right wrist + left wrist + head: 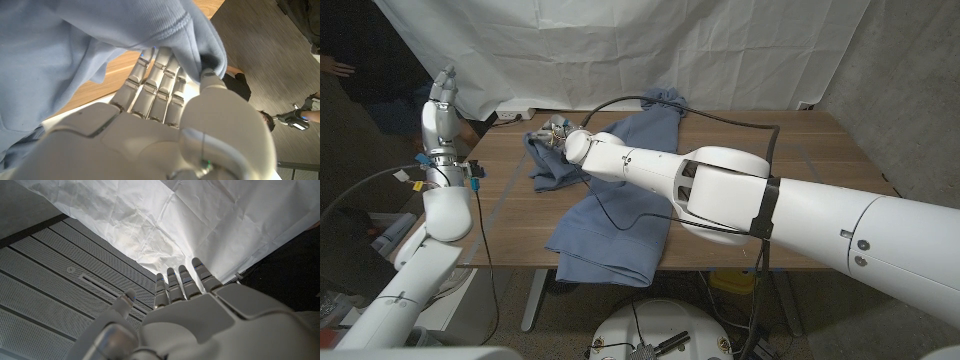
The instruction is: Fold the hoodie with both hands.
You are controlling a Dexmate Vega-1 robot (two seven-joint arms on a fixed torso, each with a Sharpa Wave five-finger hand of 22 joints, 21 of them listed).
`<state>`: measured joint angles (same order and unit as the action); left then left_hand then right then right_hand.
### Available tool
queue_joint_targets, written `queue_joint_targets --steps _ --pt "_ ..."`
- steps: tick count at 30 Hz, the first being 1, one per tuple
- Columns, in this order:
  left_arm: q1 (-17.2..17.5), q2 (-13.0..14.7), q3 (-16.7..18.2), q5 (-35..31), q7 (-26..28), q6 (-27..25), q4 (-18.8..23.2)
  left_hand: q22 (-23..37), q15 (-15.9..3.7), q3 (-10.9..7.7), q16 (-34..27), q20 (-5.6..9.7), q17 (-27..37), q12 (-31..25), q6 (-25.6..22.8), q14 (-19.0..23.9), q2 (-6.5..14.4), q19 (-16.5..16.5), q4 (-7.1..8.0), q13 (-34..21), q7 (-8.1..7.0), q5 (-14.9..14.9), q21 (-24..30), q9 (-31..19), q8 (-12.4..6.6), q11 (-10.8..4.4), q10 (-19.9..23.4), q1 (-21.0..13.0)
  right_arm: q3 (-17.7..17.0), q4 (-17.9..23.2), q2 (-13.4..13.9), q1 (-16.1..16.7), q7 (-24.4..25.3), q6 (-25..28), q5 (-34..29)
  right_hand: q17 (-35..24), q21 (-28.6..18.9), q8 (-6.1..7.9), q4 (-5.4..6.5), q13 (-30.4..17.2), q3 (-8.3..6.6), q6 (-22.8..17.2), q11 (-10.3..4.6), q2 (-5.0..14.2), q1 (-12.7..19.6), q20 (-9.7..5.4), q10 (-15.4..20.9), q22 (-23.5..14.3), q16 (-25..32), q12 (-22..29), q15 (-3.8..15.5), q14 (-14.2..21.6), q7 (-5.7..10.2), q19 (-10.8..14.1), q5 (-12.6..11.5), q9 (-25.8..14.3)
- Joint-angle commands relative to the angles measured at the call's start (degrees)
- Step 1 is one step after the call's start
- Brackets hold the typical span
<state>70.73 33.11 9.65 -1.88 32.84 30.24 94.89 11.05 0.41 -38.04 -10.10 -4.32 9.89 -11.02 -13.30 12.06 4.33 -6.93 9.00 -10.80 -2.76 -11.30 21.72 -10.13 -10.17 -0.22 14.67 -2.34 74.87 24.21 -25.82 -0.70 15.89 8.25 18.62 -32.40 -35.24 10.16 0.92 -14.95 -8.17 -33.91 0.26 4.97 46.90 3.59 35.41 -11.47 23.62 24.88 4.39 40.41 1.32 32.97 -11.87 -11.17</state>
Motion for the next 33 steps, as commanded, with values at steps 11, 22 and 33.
queue_joint_targets --steps 11,22,33 --pt "0.32 -1.15 0.68 -0.20 -0.57 2.73 -0.99 0.18 -0.30 -0.46 -0.36 -0.04 0.05 -0.36 0.40 0.29 4.09 -0.13 -0.12 -0.17 0.10 -0.26 -0.26 0.02 -0.24 0.06 0.13 -0.10 7.04 1.66 2.08 -0.09 0.18 0.08 -0.40 9.11 7.34 0.32 8.26 3.37 7.04 21.96 4.61 2.63 -19.44 1.90 -19.38 0.79 -12.79 -13.74 -4.17 -24.10 -5.82 -18.14 -0.42 0.40" --pt "-1.01 -0.89 -0.65 0.43 -1.77 2.80 -2.15 0.18 -0.37 -0.64 -0.35 -0.09 0.04 -0.36 0.63 0.23 4.11 -0.12 -0.14 -0.16 0.08 -0.24 -0.35 0.02 -0.20 -0.09 -0.11 -0.19 5.14 1.69 3.59 -1.51 -3.64 0.08 -7.38 9.91 8.22 0.75 8.78 3.48 6.82 21.42 5.14 4.66 -21.46 1.53 -19.60 0.78 -12.99 -13.72 -5.01 -25.83 -5.94 -19.69 -0.94 0.44" --pt "-1.82 -0.30 -2.18 1.28 -2.73 2.06 -2.39 0.19 -0.15 -0.70 -0.23 -0.07 0.04 -0.29 1.30 -0.17 3.96 -0.13 -0.18 -0.15 -0.15 -0.20 -0.43 0.03 -0.04 -0.07 -0.52 -0.24 -2.00 1.69 4.24 -2.32 -3.64 0.08 -9.72 11.60 10.01 1.14 8.39 3.58 7.79 19.74 4.86 3.25 -24.55 1.99 -21.41 0.88 -13.45 -14.15 -6.18 -29.97 -4.58 -22.57 -1.12 0.41"
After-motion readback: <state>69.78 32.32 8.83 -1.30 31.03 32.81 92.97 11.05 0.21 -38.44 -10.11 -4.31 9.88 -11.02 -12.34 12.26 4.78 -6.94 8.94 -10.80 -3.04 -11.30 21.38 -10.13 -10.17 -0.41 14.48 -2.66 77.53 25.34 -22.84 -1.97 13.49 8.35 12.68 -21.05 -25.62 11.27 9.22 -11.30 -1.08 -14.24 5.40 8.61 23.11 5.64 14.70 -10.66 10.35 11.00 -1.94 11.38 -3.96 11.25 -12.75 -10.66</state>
